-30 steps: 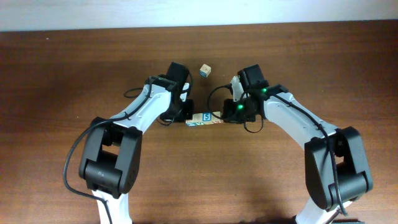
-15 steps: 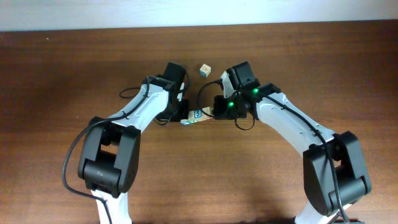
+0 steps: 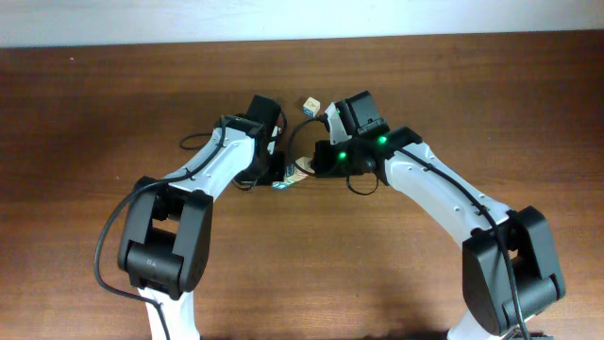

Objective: Rotate 4 blocks

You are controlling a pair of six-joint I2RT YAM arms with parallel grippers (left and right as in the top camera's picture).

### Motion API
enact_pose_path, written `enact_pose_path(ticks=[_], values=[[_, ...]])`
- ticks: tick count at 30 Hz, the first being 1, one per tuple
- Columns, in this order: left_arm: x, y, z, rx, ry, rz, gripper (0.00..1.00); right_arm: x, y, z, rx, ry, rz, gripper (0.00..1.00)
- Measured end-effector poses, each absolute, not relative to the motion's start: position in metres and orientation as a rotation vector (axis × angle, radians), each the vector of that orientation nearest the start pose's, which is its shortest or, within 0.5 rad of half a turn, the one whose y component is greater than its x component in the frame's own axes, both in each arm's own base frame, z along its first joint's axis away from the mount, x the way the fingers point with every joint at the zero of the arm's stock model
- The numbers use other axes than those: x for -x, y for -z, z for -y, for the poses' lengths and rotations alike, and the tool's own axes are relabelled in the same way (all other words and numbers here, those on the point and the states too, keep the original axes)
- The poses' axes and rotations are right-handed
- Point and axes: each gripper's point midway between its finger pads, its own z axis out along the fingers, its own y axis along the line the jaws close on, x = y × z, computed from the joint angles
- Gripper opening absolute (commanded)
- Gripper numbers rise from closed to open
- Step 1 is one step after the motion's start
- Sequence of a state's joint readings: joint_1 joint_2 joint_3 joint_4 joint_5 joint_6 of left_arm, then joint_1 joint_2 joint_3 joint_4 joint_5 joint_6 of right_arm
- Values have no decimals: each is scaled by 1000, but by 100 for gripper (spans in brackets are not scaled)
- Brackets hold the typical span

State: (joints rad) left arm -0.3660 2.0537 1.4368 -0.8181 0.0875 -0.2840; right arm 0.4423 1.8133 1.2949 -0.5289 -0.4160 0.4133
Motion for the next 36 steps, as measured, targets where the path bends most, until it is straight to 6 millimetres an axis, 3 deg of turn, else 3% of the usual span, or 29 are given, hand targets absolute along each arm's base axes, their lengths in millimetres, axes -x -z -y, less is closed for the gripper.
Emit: enact_pose_path(ticks=[3, 7, 11, 15, 19, 22, 29, 32, 36], values=[[-373, -13, 172, -142, 289, -3045, 0, -368, -115, -266, 235, -894, -2676, 4], [-370, -15, 183, -153, 388, -3052, 0, -365, -119, -271, 250, -917, -2670, 4], [-370, -16, 184, -151, 402, -3052, 0, -365, -119, -271, 236, -920, -2674, 4], [-376, -20, 180, -92, 525, -3043, 0, -359, -119, -279, 256, -947, -2679, 4], [-381, -22, 171, -38, 577, -3035, 0, -352, -119, -288, 290, -972, -2683, 4], [-390, -22, 160, 4, 574, -3015, 0, -359, -119, -294, 303, -985, -2653, 4], [-416, -26, 104, 199, 531, -2960, 0, -369, -119, -298, 307, -958, -2615, 4], [-416, -26, 105, 196, 531, -2961, 0, -369, -120, -298, 298, -961, -2621, 14], [-416, -25, 102, 198, 512, -2961, 0, -367, -121, -299, 293, -964, -2628, 16]])
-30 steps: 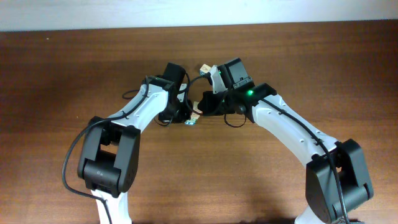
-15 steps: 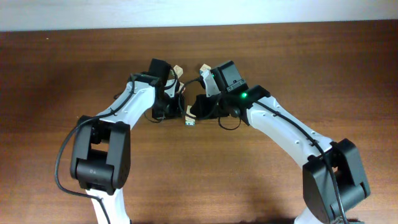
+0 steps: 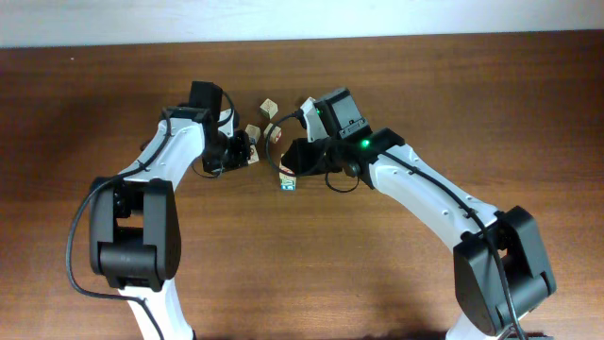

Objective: Rotate 4 blocks

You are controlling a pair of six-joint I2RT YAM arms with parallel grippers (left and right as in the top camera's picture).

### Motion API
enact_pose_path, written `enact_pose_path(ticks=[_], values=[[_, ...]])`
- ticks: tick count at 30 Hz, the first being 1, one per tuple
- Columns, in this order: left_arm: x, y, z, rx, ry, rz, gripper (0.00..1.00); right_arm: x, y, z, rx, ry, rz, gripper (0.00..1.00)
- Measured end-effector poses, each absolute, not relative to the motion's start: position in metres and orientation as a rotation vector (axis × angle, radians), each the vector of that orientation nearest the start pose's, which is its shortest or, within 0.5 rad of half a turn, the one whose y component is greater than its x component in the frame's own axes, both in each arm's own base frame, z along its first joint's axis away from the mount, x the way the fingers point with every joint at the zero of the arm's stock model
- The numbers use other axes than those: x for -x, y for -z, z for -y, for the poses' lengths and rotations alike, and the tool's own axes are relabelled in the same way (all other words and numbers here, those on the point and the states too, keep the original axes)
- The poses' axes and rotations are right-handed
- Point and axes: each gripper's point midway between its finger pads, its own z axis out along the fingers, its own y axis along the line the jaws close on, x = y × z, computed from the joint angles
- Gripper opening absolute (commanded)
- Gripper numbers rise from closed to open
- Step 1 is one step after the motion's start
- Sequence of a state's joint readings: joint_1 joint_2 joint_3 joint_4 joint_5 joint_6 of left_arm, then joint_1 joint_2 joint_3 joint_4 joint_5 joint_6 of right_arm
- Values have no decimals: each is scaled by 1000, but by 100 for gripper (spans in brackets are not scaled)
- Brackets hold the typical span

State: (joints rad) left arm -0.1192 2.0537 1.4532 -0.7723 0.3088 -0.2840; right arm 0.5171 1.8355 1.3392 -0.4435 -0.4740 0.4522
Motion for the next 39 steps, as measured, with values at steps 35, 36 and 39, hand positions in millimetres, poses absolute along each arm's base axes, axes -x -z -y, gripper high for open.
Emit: enact_pose_path(ticks=[35, 36, 39], values=[[-419, -193, 40, 232, 288, -2677, 34, -332, -226, -224, 304, -585, -2569, 65], [-412, -223, 34, 228, 255, -2601, 47, -325, -240, -209, 285, -522, -2544, 71], [-388, -284, 24, 220, 197, -2449, 99, -301, -267, -173, 236, -393, -2507, 88]])
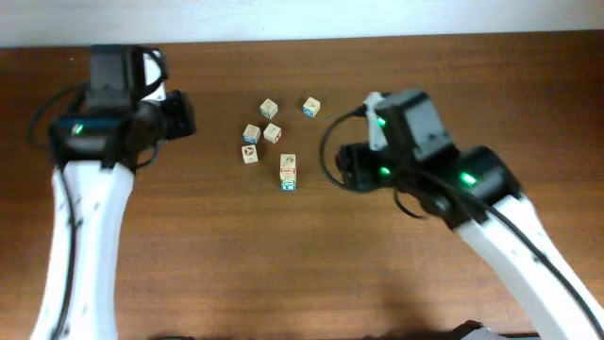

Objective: Rotate 4 blocks

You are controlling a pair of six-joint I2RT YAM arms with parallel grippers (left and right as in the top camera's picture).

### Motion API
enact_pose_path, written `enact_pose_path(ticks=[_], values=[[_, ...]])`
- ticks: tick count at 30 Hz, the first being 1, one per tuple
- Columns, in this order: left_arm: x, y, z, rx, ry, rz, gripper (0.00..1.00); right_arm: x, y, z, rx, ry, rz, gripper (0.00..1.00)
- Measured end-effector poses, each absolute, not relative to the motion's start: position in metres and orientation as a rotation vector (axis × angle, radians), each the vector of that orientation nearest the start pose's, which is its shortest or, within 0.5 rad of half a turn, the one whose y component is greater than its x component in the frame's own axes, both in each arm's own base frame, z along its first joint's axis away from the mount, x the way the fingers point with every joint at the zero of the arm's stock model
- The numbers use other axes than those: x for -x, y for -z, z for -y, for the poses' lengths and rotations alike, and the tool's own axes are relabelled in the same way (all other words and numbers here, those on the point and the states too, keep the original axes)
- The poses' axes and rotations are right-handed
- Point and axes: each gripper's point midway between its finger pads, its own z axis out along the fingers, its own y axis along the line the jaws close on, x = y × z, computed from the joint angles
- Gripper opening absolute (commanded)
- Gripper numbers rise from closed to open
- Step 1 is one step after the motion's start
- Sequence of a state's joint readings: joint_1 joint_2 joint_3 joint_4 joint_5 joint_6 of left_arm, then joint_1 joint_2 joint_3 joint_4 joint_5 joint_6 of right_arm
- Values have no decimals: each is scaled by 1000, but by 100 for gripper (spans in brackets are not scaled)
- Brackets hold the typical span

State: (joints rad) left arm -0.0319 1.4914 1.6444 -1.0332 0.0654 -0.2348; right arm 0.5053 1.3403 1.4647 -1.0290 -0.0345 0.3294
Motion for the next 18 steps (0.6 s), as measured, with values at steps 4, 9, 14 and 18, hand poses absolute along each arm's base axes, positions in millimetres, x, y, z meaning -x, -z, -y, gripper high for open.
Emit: enact_pose_path(ticks=[4, 9, 14, 18], values=[[-361, -320, 18, 218, 171, -2363, 99, -260, -302, -139, 217, -342, -2436, 99], [-355, -324, 11, 235, 127, -2350, 99, -201, -323, -102, 204, -333, -2403, 99], [-355, -325, 10, 237, 121, -2349, 99, -185, -329, -93, 201, -342, -2380, 99], [-355, -325, 10, 238, 118, -2348, 99, -186, -328, -94, 212, -335, -2384, 99]])
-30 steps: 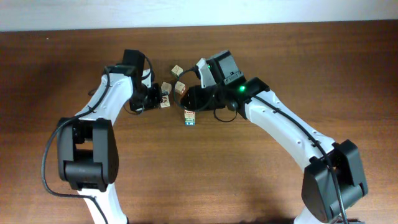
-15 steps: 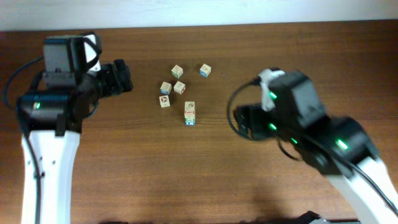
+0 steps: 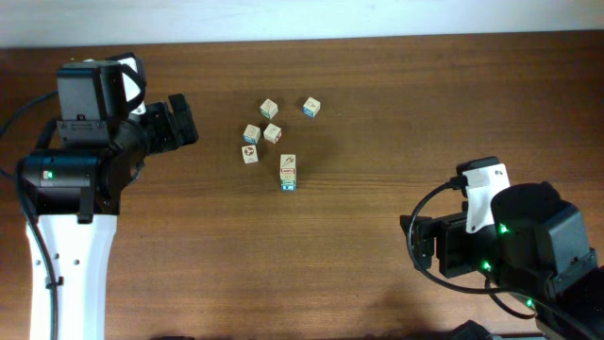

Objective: Rotate 4 blocks

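Several small wooden picture blocks lie loose in the middle of the far half of the table. One block (image 3: 270,109) and another (image 3: 310,107) are farthest back. Two more (image 3: 251,133) (image 3: 272,132) sit side by side, with one (image 3: 249,154) just in front of them. A pair (image 3: 289,173) stands touching end to end. My left gripper (image 3: 185,123) hangs well to the left of the blocks and holds nothing. My right gripper (image 3: 418,247) is far off at the front right, also holding nothing. The overhead view does not show how far either jaw stands apart.
The brown wooden table (image 3: 377,85) ends at a pale wall along the far edge. The left arm's white link (image 3: 66,255) runs down the left side. The right arm's black housing (image 3: 528,246) fills the front right corner.
My right arm has drawn back from just right of the blocks to the front right corner. The left arm has shifted slightly and stays left of the blocks. The blocks lie as before.
Both grippers were first close together over the blocks, hiding most of them. Then the left one stood at the left edge of the group and the right one over its middle. Afterwards both were pulled clear, leaving all blocks in view, and now stand farther off.
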You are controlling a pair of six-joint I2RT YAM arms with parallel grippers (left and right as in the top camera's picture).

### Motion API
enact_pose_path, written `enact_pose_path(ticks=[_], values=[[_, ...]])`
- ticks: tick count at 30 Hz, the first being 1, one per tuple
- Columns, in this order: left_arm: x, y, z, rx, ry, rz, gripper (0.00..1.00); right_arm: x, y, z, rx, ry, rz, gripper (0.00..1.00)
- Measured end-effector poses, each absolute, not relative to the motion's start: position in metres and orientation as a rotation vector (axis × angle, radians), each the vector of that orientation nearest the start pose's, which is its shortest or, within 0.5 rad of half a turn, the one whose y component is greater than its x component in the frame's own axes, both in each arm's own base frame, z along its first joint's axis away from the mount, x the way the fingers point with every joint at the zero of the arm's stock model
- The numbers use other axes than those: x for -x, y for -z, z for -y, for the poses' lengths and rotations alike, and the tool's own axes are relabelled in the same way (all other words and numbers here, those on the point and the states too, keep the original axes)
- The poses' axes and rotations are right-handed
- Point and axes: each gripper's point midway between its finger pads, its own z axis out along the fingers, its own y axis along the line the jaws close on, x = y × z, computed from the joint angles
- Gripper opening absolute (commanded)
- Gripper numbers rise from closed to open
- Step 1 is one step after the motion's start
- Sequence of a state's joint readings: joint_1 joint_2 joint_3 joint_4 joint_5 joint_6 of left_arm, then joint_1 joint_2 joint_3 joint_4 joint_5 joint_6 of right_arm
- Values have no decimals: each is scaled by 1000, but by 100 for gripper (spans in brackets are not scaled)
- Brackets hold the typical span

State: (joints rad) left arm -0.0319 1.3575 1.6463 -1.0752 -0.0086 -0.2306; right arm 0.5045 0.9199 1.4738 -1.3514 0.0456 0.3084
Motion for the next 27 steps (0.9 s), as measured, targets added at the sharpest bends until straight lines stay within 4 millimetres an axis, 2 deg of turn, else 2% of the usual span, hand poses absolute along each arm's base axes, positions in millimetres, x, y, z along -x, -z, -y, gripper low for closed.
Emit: enact_pose_path(ticks=[3, 5, 7, 10, 13, 15, 17, 20, 27], values=[[-355, -325, 10, 239, 118, -2349, 99, -197, -337, -98, 205, -350, -2326, 98], [-355, -325, 10, 238, 118, -2348, 99, -216, -350, -104, 187, -358, -2238, 98], [-355, -325, 10, 238, 118, -2348, 99, -239, -354, -105, 182, -347, -2149, 99], [-355, -324, 10, 239, 117, -2350, 99, -257, -346, -93, 225, -301, -2008, 98], [-355, -325, 10, 239, 117, -2348, 99, -254, -338, -75, 205, -262, -1878, 99], [-355, -325, 10, 239, 117, -2349, 99, -244, -322, -63, 189, -238, -1798, 98], [-356, -325, 10, 239, 117, -2347, 99, -241, -315, -60, 184, -238, -1711, 98], [-355, -325, 9, 240, 114, -2348, 99, -232, -273, -54, 170, -228, -1640, 99], [-355, -325, 9, 239, 114, -2347, 99, -235, -224, -52, 156, -217, -1507, 99]])
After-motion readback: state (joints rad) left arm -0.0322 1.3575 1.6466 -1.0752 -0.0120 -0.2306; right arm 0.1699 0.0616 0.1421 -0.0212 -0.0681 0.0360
